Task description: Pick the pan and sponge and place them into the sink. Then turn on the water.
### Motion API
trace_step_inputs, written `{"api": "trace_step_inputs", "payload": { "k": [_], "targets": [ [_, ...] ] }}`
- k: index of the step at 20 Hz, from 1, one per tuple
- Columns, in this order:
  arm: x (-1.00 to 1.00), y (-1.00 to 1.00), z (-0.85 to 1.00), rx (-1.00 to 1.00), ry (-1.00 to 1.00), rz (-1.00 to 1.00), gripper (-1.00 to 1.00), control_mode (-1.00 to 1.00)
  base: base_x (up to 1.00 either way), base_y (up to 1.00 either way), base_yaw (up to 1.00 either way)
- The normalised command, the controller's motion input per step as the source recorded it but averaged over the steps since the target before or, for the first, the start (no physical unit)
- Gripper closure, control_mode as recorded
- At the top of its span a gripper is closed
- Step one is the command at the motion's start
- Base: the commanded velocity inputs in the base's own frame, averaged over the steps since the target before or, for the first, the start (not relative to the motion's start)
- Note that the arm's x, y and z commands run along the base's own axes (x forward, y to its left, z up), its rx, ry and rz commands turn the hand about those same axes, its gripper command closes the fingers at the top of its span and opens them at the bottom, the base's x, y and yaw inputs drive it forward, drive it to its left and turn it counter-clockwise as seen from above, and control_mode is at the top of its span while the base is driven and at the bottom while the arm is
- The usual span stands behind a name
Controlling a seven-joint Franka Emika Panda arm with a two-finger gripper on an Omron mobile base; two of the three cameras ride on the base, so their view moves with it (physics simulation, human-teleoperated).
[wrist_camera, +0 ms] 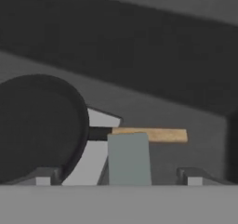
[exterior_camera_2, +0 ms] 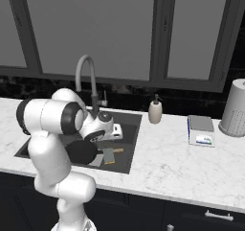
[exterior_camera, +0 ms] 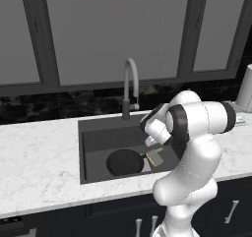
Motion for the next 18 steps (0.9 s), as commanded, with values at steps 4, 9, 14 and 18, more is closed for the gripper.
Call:
{"api": "trace_step_inputs", "payload": {
  "k": [4,9,14,18],
  "targets": [
    [-0.44,0.0,0.99,0.13,-0.21,0.0,-1.0,-1.0,0.0,0.0,0.0],
    [-0.09,-0.15,0.52,0.18,0.05,0.0,-1.0,-1.0,0.0,0.0,0.0],
    [0.15,-0.03,0.17,0.24,0.11,0.0,-1.0,-1.0,0.0,0.0,0.0],
    [0.06,-0.01,0.58,0.29,0.1,0.0,-1.0,-1.0,0.0,0.0,0.0]
  ]
}}
